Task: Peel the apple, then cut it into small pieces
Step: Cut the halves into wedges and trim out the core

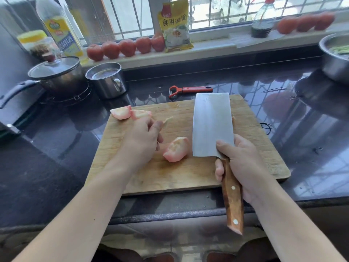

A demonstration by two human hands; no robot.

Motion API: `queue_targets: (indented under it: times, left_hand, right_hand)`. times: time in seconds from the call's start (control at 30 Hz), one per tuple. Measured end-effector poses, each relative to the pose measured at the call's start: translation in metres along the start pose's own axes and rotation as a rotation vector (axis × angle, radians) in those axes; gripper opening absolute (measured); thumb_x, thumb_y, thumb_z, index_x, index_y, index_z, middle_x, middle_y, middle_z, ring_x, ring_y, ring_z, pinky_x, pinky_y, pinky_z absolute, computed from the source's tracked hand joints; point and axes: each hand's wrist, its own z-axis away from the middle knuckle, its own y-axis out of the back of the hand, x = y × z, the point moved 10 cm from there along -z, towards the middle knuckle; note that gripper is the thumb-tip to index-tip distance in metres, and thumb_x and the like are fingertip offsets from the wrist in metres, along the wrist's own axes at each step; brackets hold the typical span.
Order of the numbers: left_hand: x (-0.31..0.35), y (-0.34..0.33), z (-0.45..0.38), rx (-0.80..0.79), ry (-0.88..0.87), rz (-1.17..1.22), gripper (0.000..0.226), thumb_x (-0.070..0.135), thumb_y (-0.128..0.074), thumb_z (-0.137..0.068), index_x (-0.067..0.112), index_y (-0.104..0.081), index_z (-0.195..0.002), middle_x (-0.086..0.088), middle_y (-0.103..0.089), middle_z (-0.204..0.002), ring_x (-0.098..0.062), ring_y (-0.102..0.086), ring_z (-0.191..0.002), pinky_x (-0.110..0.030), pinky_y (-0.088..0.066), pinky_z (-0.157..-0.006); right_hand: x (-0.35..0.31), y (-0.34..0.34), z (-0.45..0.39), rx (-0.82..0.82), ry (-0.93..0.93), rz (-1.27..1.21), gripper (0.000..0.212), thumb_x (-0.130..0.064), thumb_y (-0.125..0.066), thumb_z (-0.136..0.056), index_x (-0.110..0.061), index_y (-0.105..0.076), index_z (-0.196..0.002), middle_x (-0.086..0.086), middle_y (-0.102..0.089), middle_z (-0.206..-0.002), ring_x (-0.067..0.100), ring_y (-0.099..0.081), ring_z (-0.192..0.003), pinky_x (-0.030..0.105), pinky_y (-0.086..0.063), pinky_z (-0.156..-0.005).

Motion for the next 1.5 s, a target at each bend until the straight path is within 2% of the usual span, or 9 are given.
queue_targets:
  times: [0.1, 0.4, 0.5, 0.63, 0.73, 0.93, 1.07, 1.2, 1.5]
  left_hand:
    - [0.033, 0.01, -0.005, 0.037, -0.133, -0.13, 0.019, 0.036, -0.061, -0.103, 0.02, -0.066, -0.095, 0.007, -0.067, -0.081, -0.001, -0.058, -0.063, -0.013, -0.039, -0.055]
    - [0.087, -0.105, -0.054, -0.312, -0.289, -0.389, 0.017, 0.038, -0.068, -0.098, 0.027, -0.067, -0.111, 0.004, -0.065, -0.104, -0.003, -0.055, -0.078, -0.019, -0.038, -0.061]
    - [0.09, -0.071, -0.064, -0.207, -0.226, -0.254, 0.04, 0.043, -0.066, -0.098, 0.024, -0.064, -0.133, 0.005, -0.064, -0.111, -0.007, -0.058, -0.082, -0.022, -0.041, -0.065]
    - [0.071, 0.031, -0.057, -0.005, -0.172, -0.234, 0.025, 0.047, -0.063, -0.099, 0.023, -0.072, -0.098, 0.003, -0.071, -0.088, -0.012, -0.061, -0.07, -0.028, -0.042, -0.059]
    - [0.04, 0.072, -0.031, 0.058, -0.131, -0.322, 0.042, 0.044, -0.055, -0.103, 0.015, -0.069, -0.076, 0.0, -0.066, -0.067, -0.017, -0.055, -0.058, -0.03, -0.04, -0.055]
    - [0.036, 0.019, 0.024, -0.111, -0.296, -0.452, 0.03, 0.03, -0.059, -0.103, 0.037, -0.06, -0.132, 0.014, -0.053, -0.118, 0.013, -0.038, -0.103, -0.004, -0.027, -0.087]
    - [0.029, -0.041, 0.034, -0.23, -0.326, -0.66, 0.048, 0.055, -0.056, -0.097, 0.043, -0.047, -0.143, 0.007, -0.049, -0.137, -0.022, -0.045, -0.128, -0.041, -0.033, -0.103]
    - [0.03, -0.046, 0.032, -0.205, -0.342, -0.707, 0.036, 0.039, -0.061, -0.094, 0.029, -0.049, -0.127, 0.001, -0.055, -0.124, -0.026, -0.048, -0.12, -0.036, -0.022, -0.08]
    - [-0.007, 0.093, 0.009, 0.074, -0.098, -0.49, 0.035, 0.034, -0.054, -0.097, 0.034, -0.063, -0.13, 0.002, -0.05, -0.125, -0.024, -0.054, -0.118, -0.036, -0.043, -0.098]
  right_hand:
    - [-0.009, 0.024, -0.005, 0.053, 0.038, -0.017, 0.015, -0.019, -0.049, -0.105, -0.015, -0.062, -0.111, 0.012, -0.053, -0.055, 0.019, -0.046, -0.041, 0.032, -0.043, -0.044]
    - [-0.026, 0.07, -0.016, 0.153, 0.075, -0.057, 0.007, -0.012, -0.045, -0.105, -0.01, -0.05, -0.101, 0.009, -0.045, -0.047, 0.019, -0.04, -0.038, 0.029, -0.037, -0.038]
    - [-0.028, 0.067, -0.014, 0.139, 0.108, 0.006, 0.009, -0.015, -0.044, -0.106, -0.01, -0.051, -0.104, 0.011, -0.048, -0.047, 0.021, -0.041, -0.037, 0.03, -0.038, -0.038]
    - [-0.035, 0.063, -0.011, 0.098, 0.101, 0.073, 0.014, -0.015, -0.044, -0.106, -0.007, -0.054, -0.11, 0.004, -0.054, -0.047, 0.019, -0.041, -0.037, 0.031, -0.039, -0.039]
    - [-0.061, 0.045, -0.01, 0.011, 0.086, 0.338, 0.013, -0.017, -0.048, -0.105, -0.018, -0.059, -0.111, 0.002, -0.057, -0.048, 0.02, -0.046, -0.038, 0.032, -0.042, -0.041]
    - [-0.094, -0.023, -0.03, -0.132, 0.162, 1.026, 0.013, -0.011, -0.044, -0.094, -0.021, -0.051, -0.091, 0.014, -0.061, -0.056, 0.026, -0.059, -0.038, 0.032, -0.047, -0.04]
    - [-0.086, -0.045, -0.036, -0.159, 0.106, 1.201, 0.014, -0.009, -0.04, -0.095, -0.011, -0.047, -0.107, 0.011, -0.06, -0.043, 0.025, -0.059, -0.034, 0.038, -0.053, -0.043]
    - [-0.074, -0.057, -0.032, -0.157, 0.013, 1.206, 0.029, -0.002, -0.036, -0.095, -0.003, -0.041, -0.123, 0.011, -0.059, -0.041, 0.022, -0.053, -0.029, 0.025, -0.045, -0.038]
    - [-0.076, -0.044, -0.016, -0.011, -0.102, 1.291, 0.021, 0.004, -0.039, -0.093, 0.004, -0.057, -0.082, 0.018, -0.071, -0.06, 0.026, -0.062, -0.045, 0.031, -0.055, -0.052]
